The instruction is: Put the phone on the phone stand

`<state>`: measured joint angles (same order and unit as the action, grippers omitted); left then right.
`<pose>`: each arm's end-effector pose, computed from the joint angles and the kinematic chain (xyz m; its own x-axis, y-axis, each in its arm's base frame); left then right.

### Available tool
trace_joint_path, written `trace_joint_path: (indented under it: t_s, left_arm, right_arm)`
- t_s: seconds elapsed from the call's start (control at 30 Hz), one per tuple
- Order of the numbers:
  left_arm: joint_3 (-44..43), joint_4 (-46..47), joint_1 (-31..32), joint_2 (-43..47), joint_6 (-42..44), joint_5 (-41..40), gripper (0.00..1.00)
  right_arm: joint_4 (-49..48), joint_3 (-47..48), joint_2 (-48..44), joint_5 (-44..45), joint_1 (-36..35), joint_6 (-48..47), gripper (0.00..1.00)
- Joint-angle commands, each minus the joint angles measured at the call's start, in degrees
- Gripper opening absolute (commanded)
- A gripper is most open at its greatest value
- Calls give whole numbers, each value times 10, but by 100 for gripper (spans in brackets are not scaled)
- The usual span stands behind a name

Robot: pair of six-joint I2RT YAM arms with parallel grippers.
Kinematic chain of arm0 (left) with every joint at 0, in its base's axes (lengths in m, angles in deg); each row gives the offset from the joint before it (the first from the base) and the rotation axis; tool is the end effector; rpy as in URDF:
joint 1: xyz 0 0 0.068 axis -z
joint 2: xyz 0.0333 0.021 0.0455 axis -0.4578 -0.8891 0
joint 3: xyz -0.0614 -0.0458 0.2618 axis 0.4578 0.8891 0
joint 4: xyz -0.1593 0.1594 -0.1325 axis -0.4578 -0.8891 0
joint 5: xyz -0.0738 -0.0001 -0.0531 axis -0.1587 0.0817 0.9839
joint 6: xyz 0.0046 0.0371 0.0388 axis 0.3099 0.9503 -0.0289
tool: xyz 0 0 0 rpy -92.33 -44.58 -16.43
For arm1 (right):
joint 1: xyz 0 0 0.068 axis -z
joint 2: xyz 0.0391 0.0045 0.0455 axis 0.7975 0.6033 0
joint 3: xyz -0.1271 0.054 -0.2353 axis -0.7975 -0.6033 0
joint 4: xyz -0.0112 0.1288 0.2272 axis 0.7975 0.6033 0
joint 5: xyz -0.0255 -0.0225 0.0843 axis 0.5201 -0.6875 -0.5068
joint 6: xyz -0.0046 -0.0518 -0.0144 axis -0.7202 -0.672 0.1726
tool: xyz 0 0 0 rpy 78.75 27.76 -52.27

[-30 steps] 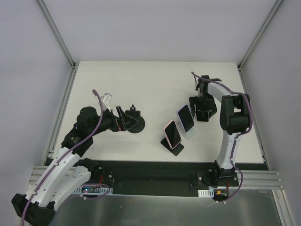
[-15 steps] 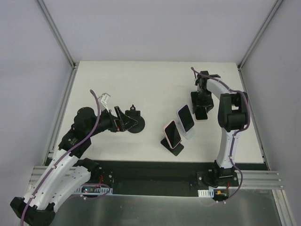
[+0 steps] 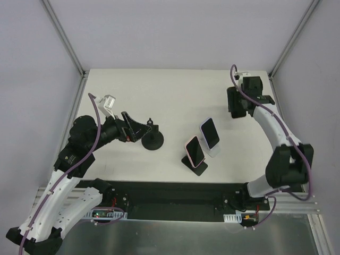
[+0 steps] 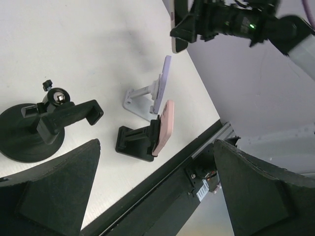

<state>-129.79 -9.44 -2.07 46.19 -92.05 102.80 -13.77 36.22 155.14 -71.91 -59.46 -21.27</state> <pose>0.1191 -0.0708 0.3817 -0.4772 -0.3846 -0.7901 0.5604 0.5594 -0.6108 0.3562 0.0369 0.2851 -0.6621 -0.3939 -0.6375 -0.2582 0.9185 -0.2994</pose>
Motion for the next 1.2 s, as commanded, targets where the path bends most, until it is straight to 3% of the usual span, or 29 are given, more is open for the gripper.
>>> trace_joint_path:
  t_s: [0.0,0.17,0.2,0.23,0.33,0.43,0.63,0.7,0.8,0.87,0.97,1.03,1.07,1.1,1.17]
  left_arm:
    - [-49,-2,4,-26,-12,3,97]
    - [-140,-2,2,-119,-20,82,96]
    - [-158,-2,3,-138,-10,125,88]
    - [-192,-2,3,-170,-5,152,86]
    - [-248,-2,11,-218,10,229,90]
    - [-271,-2,33,-240,15,249,99]
    - [-257,-9,73,-255,27,222,97]
    - [-258,-23,87,-263,36,207,88]
    - [-273,-70,119,-281,69,157,61]
    - [-287,-108,137,-289,94,128,53]
    - [-296,-128,146,-290,112,96,32]
    - [-299,-138,147,-284,121,78,10]
    - [-303,-139,147,-279,129,71,3]
    - [-307,-143,147,-268,134,58,0]
    - [-311,-142,146,-253,142,16,0]
  right_arm:
    - [-191,-80,-187,-86,-55,-106,1]
    - [-115,-31,-261,-111,-179,-145,1]
    - [-87,-12,-271,-100,-204,-153,1]
    - [-78,-5,-277,-94,-252,-170,1]
    - [-39,21,-287,-69,-345,-198,1]
    - [30,73,-266,-37,-417,-219,1]
    - [79,105,-248,58,-537,-259,1]
    - [87,110,-241,80,-559,-266,1]
    - [103,128,-221,128,-600,-272,1]
    - [109,144,-212,153,-624,-270,1]
    - [108,148,-206,178,-644,-257,1]
    - [108,148,-199,200,-650,-244,2]
    - [111,148,-195,226,-651,-238,13]
    - [109,140,-193,242,-651,-229,53]
    - [100,117,-198,274,-651,-211,84]
